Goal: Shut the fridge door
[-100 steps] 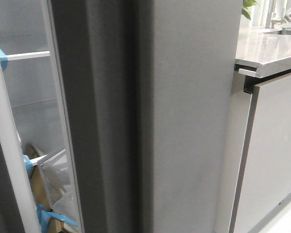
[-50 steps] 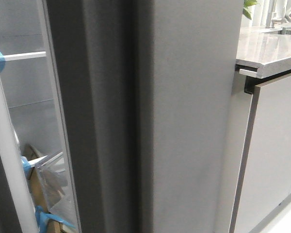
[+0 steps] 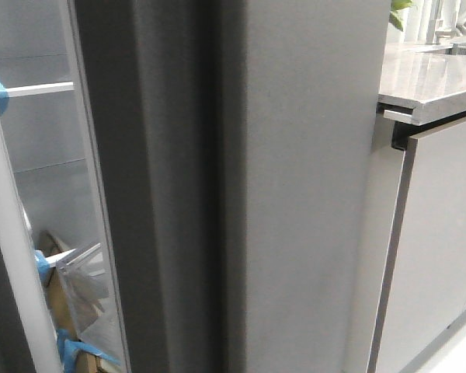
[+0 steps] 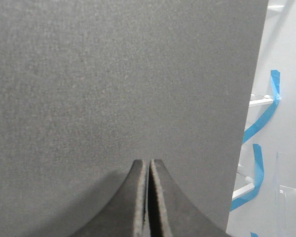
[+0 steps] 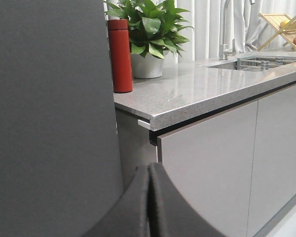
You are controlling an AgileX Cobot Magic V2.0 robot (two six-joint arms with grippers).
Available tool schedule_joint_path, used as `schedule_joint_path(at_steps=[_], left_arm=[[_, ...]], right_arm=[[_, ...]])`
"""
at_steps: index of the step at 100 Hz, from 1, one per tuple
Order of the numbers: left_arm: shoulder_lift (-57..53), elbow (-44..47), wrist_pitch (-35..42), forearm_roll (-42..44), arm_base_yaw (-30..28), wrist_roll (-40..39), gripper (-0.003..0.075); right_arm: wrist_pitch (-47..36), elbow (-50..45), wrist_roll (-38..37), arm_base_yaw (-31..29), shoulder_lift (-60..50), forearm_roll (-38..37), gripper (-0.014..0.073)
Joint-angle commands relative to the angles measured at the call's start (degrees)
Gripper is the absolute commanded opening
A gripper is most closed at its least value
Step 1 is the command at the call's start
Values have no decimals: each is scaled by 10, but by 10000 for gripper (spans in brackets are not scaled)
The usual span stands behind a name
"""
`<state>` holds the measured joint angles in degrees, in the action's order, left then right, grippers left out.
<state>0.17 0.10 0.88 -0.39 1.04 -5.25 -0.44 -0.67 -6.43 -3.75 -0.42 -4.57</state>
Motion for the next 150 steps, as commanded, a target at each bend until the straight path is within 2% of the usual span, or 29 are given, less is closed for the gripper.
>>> schedule_joint_path(at_steps=[1, 40, 59, 75, 94, 120, 136, 150], left_arm=[[11, 16, 44, -1, 3, -2, -21], [11, 16, 44, -1, 3, -2, -21], [11, 16, 44, -1, 3, -2, -21], [11, 16, 44, -1, 3, -2, -21], [11, 16, 44, -1, 3, -2, -21], [11, 16, 44, -1, 3, -2, -21], [11, 16, 44, -1, 3, -2, -21], [11, 16, 44, -1, 3, -2, -21]], right_arm=[[-46, -6, 1, -3, -6, -6, -76], [-59, -6, 1, -3, -6, 3, -76], [-27, 56, -9, 18, 6, 8, -76], [4, 152, -9, 38, 53, 8, -76], [95, 318, -11, 81, 140, 8, -76], [168, 543, -28, 180, 269, 25, -76], [209, 641, -28, 227, 333, 59, -76], [244, 708, -28, 286, 384, 60, -76]])
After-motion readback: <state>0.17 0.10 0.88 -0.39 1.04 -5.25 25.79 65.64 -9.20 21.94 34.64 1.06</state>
